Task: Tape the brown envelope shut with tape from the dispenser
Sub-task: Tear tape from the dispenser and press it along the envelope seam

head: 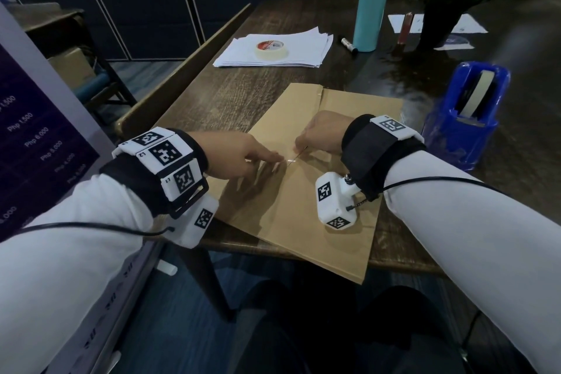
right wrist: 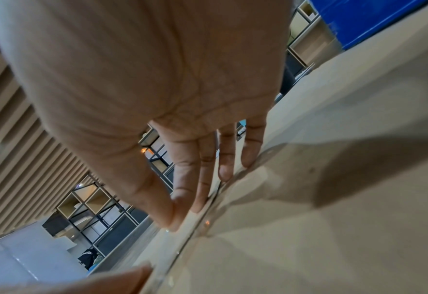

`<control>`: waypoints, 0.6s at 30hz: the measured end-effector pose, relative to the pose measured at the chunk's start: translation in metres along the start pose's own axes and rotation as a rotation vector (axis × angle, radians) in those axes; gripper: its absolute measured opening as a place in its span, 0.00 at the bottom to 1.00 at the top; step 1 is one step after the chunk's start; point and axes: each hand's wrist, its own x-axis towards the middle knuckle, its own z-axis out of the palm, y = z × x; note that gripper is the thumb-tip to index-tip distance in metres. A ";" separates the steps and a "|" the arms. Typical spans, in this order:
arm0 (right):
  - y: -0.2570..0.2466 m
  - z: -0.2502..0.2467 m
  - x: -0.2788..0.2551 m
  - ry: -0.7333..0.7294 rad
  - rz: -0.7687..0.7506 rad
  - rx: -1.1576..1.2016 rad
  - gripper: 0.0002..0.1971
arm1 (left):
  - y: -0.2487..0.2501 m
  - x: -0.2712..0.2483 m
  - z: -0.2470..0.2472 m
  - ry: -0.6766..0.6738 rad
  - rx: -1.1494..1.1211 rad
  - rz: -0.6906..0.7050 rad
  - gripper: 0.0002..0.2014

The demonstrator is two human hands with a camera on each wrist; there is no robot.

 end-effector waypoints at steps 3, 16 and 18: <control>0.000 0.001 -0.001 0.007 -0.009 0.006 0.21 | 0.006 -0.002 0.000 0.013 0.023 0.012 0.33; -0.001 0.002 -0.003 0.028 -0.026 0.009 0.19 | 0.026 0.002 0.004 0.037 0.234 0.013 0.29; -0.001 0.001 -0.002 0.030 -0.017 0.007 0.20 | 0.027 0.003 0.004 0.026 0.247 0.006 0.28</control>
